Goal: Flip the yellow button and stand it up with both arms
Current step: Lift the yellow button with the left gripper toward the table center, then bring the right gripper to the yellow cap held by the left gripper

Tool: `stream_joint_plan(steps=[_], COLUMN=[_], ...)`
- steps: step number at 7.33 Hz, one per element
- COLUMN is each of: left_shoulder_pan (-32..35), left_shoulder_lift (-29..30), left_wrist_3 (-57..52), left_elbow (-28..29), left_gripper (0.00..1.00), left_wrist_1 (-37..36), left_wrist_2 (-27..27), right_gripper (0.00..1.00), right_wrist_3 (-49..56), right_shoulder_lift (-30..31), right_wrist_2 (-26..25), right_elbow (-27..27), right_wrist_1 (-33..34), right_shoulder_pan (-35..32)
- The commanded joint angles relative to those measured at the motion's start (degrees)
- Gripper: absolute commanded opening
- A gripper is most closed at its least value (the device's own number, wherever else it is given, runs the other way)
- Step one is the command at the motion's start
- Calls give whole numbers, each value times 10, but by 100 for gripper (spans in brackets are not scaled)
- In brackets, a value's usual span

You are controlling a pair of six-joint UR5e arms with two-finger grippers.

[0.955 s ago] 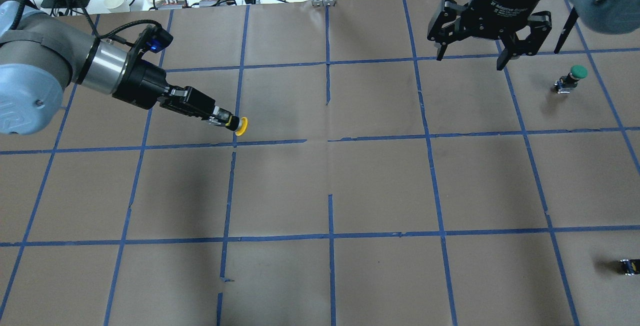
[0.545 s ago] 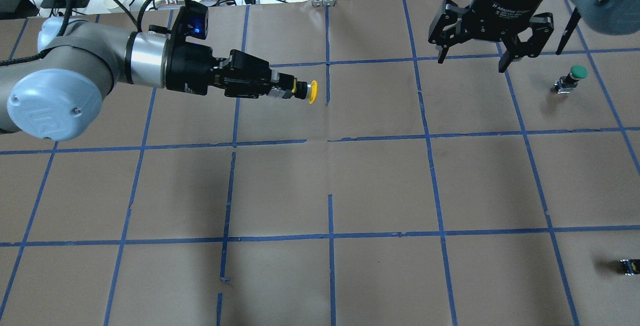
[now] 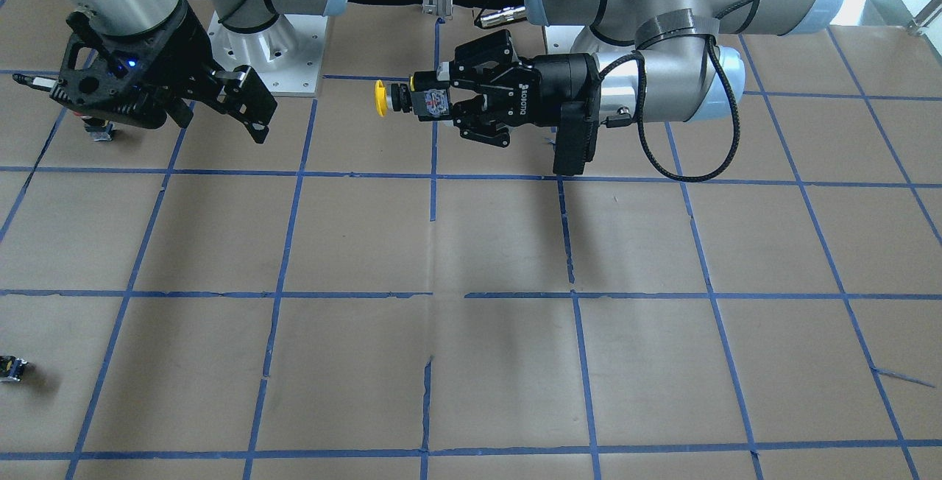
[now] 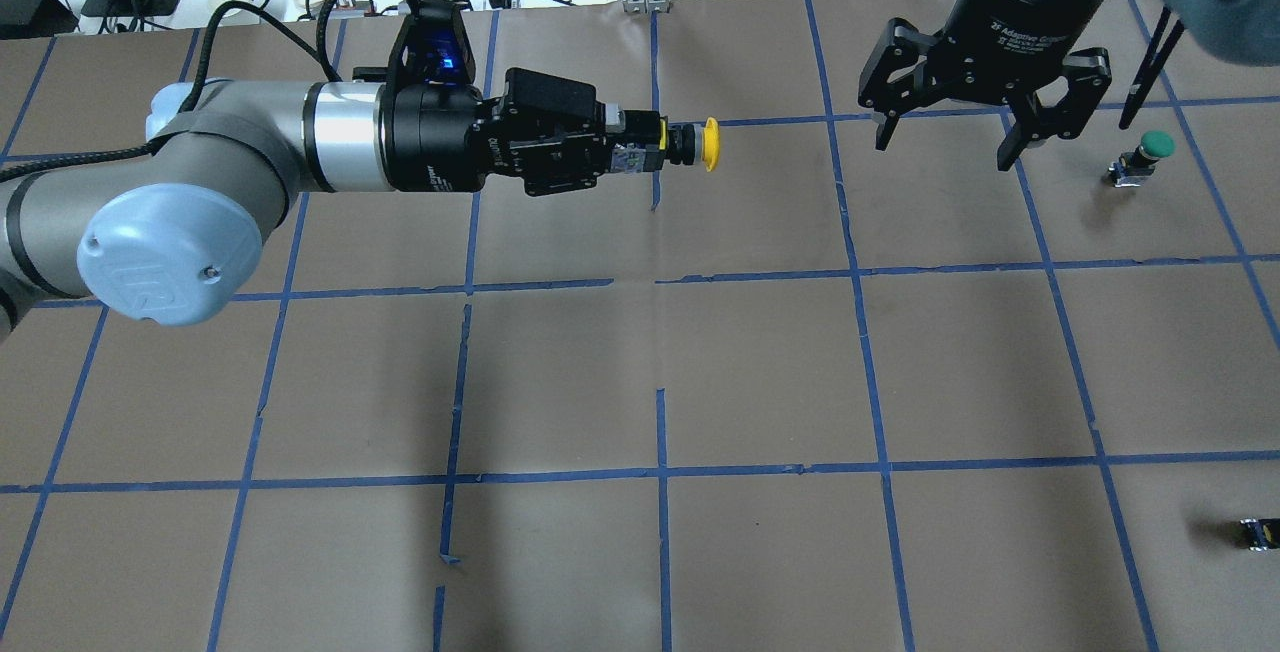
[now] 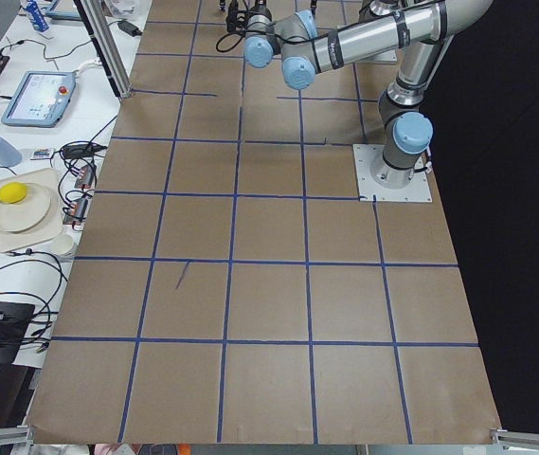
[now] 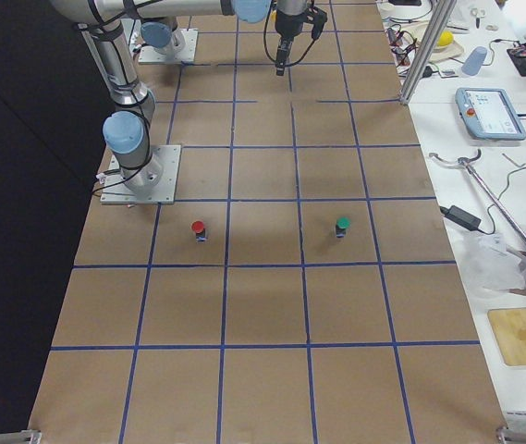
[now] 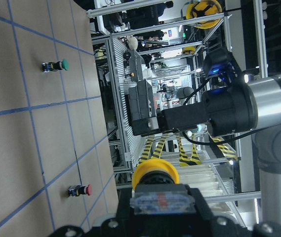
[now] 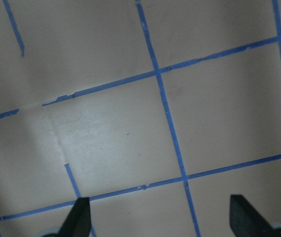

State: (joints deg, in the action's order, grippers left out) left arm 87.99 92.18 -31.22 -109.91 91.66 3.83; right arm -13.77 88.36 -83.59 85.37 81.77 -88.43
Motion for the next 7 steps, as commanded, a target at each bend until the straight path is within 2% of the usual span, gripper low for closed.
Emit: stream_joint_plan(steps=[1, 2, 3, 5, 7], left_shoulder_pan=[7, 10, 10, 10, 10], left_shoulder_lift=[5, 5, 5, 5, 5], left_wrist_3=[4, 5, 5, 3, 4], left_elbow=[-3, -3, -2, -3, -2], left_gripper=[2, 2, 2, 2, 2], left_wrist_1=[0, 0, -1, -1, -1], left_wrist_2=[-31, -33, -32, -30, -31], right_gripper=[100, 100, 100, 100, 100], right_wrist_3=[-1, -15, -44, -186, -317], right_shoulder_lift=[6, 7, 13, 22, 26], right_wrist_2=[140, 231, 279, 353, 397], right_elbow=[-2, -2, -2, 0, 1], right_wrist_1=[-56, -84, -121, -140, -141], right_shoulder_pan=[56, 74, 86, 82, 80])
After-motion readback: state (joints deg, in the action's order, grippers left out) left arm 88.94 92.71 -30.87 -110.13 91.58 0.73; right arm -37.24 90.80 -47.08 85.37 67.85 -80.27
